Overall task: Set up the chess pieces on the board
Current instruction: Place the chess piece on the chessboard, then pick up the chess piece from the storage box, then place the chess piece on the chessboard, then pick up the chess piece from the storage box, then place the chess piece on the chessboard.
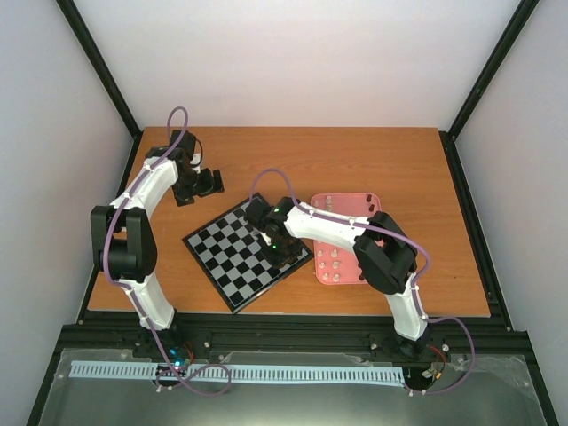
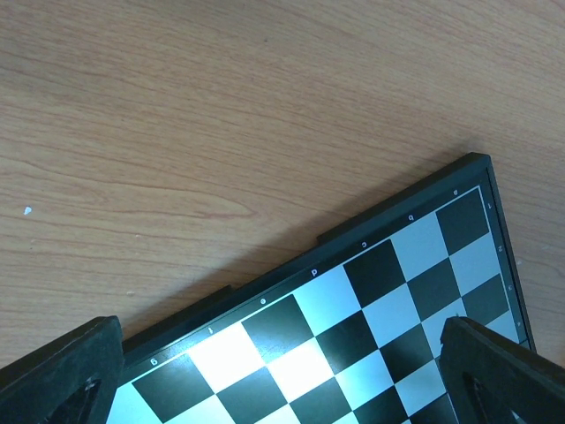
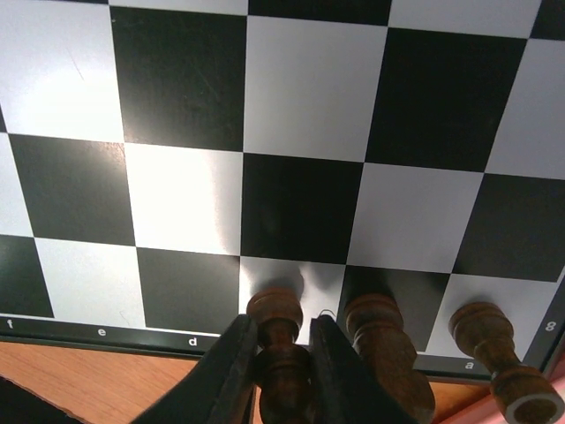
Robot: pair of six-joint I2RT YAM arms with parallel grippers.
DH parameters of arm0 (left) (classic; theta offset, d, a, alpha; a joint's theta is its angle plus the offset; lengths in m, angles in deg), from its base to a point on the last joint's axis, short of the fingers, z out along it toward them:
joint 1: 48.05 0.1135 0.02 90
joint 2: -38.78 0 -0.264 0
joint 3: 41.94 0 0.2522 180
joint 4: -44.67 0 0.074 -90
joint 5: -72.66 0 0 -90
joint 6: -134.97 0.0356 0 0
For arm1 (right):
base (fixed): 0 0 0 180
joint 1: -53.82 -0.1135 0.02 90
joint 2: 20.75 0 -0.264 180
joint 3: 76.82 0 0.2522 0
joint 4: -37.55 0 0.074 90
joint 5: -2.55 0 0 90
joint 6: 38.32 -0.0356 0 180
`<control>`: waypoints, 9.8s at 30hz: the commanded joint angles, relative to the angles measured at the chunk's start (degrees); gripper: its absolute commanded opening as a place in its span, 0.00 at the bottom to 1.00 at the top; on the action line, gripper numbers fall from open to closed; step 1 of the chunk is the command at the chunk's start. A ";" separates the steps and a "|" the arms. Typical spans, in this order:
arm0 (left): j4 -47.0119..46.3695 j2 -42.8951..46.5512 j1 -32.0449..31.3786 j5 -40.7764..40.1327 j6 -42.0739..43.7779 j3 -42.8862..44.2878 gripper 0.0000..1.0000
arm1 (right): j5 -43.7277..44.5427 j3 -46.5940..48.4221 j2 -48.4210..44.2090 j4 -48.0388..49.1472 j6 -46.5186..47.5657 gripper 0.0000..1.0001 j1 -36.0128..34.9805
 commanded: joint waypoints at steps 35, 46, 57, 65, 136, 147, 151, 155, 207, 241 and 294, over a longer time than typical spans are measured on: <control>0.87 -0.19 0.06 1.28 -0.44 3.27 1.00 | 1.26 3.95 -13.82 -5.09 0.40 0.51 18.76; 1.77 -2.81 0.06 2.91 -0.52 6.44 1.00 | 3.64 -0.30 -6.77 -2.50 4.55 0.53 36.05; 2.13 -5.86 0.05 3.30 -0.58 7.83 1.00 | 3.27 -6.79 -5.99 -0.31 5.36 0.52 38.08; 2.18 -5.87 -0.01 3.04 -0.56 7.49 1.00 | 3.46 -8.93 -5.73 0.99 5.38 0.47 38.50; 0.95 -2.31 0.07 0.32 -0.66 5.20 1.00 | -4.13 10.35 -0.17 -5.38 3.32 0.03 -4.34; 0.72 -0.89 0.06 0.48 -0.56 4.79 1.00 | -0.27 7.58 1.01 -5.10 0.33 0.03 -4.92; 0.49 -0.95 -0.01 0.64 -0.59 4.47 1.00 | 0.18 5.96 1.09 -4.05 0.51 0.03 -4.84; 0.32 -1.31 0.03 0.96 -0.71 4.29 1.00 | 0.31 4.66 1.09 -2.96 0.53 0.03 -4.75; 0.94 -1.30 0.05 1.07 -0.26 4.72 1.00 | 1.15 7.21 -11.02 -5.57 0.59 0.47 1.03; 1.78 -6.19 0.02 3.15 -0.43 7.56 1.00 | 2.14 -17.38 -13.08 0.32 4.70 0.51 36.06; -0.50 -1.87 0.06 2.95 -0.73 4.35 1.00 | -0.81 19.11 -5.73 -16.09 -3.46 0.03 1.40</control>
